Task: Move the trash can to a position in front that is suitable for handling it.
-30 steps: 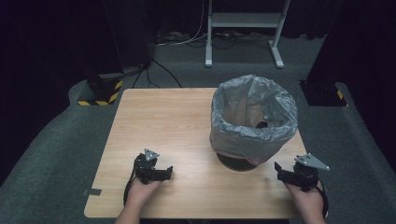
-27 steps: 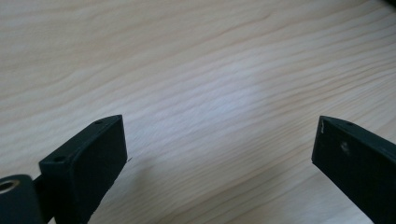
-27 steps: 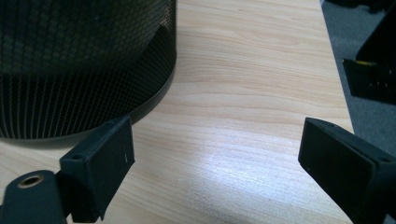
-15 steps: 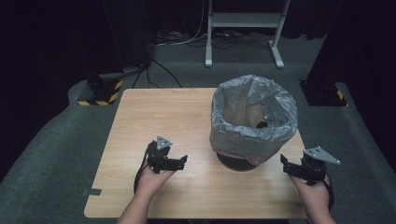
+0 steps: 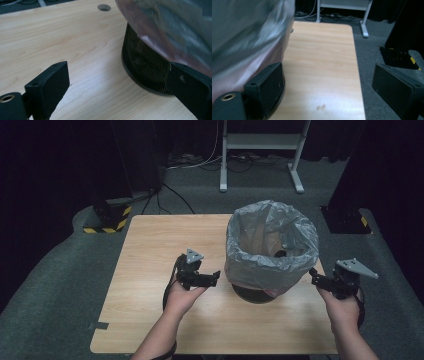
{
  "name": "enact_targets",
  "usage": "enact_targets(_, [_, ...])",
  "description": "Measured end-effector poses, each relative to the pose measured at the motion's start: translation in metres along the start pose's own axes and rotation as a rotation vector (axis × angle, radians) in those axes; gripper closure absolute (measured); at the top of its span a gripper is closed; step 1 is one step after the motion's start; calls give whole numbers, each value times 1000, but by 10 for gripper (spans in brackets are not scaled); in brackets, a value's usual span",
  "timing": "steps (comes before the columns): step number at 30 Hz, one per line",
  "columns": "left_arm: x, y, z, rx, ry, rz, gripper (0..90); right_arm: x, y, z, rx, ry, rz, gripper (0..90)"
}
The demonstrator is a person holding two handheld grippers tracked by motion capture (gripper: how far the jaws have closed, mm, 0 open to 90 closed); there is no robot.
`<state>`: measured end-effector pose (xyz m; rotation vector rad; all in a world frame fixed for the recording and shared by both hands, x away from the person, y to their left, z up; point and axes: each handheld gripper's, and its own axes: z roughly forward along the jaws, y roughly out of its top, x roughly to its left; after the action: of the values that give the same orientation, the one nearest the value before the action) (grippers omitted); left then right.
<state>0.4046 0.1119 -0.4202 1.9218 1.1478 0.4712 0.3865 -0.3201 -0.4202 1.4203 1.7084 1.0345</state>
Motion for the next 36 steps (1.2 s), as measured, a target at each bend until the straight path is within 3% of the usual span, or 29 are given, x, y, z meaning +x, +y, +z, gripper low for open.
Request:
enact_targets(11, [-5,30,16,16,50,40,76,-3,41,25,-34,-6,-13,122])
enact_targets(13, [-4,35,19,2,53,26,76,-3,47,32,-38,-8,-44,122])
enact_targets(16, [-5,37,23,2,33,-3,77,-3,48,43,-22,-12,-72,121])
enact_targets(20, [-8,38,24,-4,37,12,77,1,47,49,-15,6,-98,121])
enact_targets(22, [-8,37,22,-18,29,15,81,9,43,51,-17,59,-121,159])
enact_targets(24, [-7,36,21,-16,26,12,83,12,41,50,-27,68,-113,174])
enact_targets(26, [-2,32,17,-16,27,7,87,18,36,48,-28,113,-81,181])
enact_targets(29, [3,29,14,-17,35,8,92,25,31,46,-41,120,-81,198])
enact_targets(36, [25,17,-5,-18,61,-14,112,57,24,40,-54,159,-88,214])
